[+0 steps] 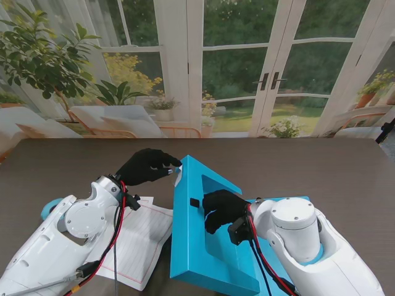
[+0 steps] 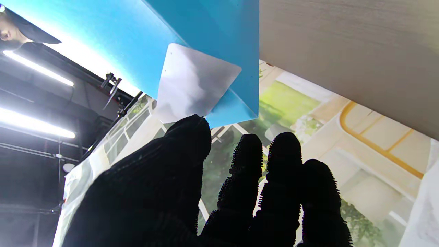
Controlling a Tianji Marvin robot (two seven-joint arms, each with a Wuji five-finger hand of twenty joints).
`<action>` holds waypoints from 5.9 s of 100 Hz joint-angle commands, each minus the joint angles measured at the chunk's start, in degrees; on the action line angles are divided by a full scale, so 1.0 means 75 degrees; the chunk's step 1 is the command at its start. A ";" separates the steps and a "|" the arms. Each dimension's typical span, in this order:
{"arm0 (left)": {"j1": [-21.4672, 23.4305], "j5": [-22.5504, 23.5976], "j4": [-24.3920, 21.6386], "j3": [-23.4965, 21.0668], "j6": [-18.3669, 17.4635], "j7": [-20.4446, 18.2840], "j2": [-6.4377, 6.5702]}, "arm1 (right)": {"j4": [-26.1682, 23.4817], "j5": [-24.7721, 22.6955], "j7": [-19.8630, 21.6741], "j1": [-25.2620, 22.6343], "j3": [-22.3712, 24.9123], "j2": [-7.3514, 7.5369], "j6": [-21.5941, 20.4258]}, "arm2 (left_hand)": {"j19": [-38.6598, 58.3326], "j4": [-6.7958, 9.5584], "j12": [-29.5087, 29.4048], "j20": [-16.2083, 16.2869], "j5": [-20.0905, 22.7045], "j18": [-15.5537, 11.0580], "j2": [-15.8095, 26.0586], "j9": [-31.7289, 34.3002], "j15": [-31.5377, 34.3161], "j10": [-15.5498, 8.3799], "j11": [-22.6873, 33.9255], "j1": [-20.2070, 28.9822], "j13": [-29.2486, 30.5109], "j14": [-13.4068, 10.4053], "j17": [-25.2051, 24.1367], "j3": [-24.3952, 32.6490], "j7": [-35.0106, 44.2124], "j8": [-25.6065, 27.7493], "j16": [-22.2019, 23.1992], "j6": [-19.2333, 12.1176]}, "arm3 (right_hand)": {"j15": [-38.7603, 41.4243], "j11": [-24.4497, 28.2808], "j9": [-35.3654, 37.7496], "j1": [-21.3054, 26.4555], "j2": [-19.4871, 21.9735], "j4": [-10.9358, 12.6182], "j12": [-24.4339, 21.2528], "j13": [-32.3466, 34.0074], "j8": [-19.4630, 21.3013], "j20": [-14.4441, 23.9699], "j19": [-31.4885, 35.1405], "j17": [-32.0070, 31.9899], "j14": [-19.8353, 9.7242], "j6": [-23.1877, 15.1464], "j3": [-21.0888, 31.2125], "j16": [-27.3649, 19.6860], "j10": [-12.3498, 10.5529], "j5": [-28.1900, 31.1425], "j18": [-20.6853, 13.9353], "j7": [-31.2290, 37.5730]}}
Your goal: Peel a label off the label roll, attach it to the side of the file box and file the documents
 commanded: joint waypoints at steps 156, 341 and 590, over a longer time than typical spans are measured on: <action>-0.0109 -0.0682 0.0219 0.0705 0.0173 0.0797 -0.0362 | 0.0066 0.0085 0.0304 0.0042 -0.0039 0.0018 -0.0003 | -0.0060 0.0188 -0.1760 0.0157 -0.1951 -0.0394 0.0488 -0.0624 0.0261 -0.0002 0.0849 -0.1173 -0.0129 0.0194 -0.0279 0.0530 -0.0552 -0.0160 0.0064 0.0700 | 0.0113 -0.0062 0.0094 0.0099 -0.0152 0.0255 0.0134 0.0232 0.0216 -0.0075 0.0017 -0.0822 -0.0031 -0.0510 0.0287 0.0050 -0.0061 0.0153 -0.0331 0.0140; -0.0267 -0.1176 0.0591 0.0842 0.0697 0.0700 -0.0447 | 0.0192 0.0055 0.0443 0.0114 -0.0133 0.0052 -0.0110 | -0.0144 0.0160 -0.2040 0.0212 -0.2228 -0.0308 0.0750 -0.0790 0.0112 0.0169 0.0515 -0.1613 -0.0316 0.0416 -0.0494 0.0052 -0.0984 -0.0339 0.0099 0.1498 | 0.0113 -0.0057 0.0100 0.0103 -0.0160 0.0262 0.0134 0.0226 0.0216 -0.0068 0.0000 -0.0842 -0.0027 -0.0505 0.0291 0.0049 -0.0066 0.0164 -0.0344 0.0134; 0.0769 -0.0874 -0.0451 -0.0004 0.1786 0.0260 -0.0239 | 0.1789 -0.2177 0.1042 0.1408 -0.0754 0.0357 -0.0499 | -0.1069 0.0200 -0.3247 -0.0074 -0.2055 -0.0190 0.1539 -0.0498 -0.1410 0.0351 -0.1584 -0.1860 -0.0829 0.0678 -0.0986 -0.1051 -0.1286 -0.0281 -0.0529 0.1831 | 0.0016 -0.0074 0.0210 0.0038 -0.0205 0.0143 0.0125 0.0441 0.0212 -0.0117 0.0018 -0.0628 -0.0204 -0.0754 0.0155 -0.0009 -0.0242 0.0208 -0.0445 0.0157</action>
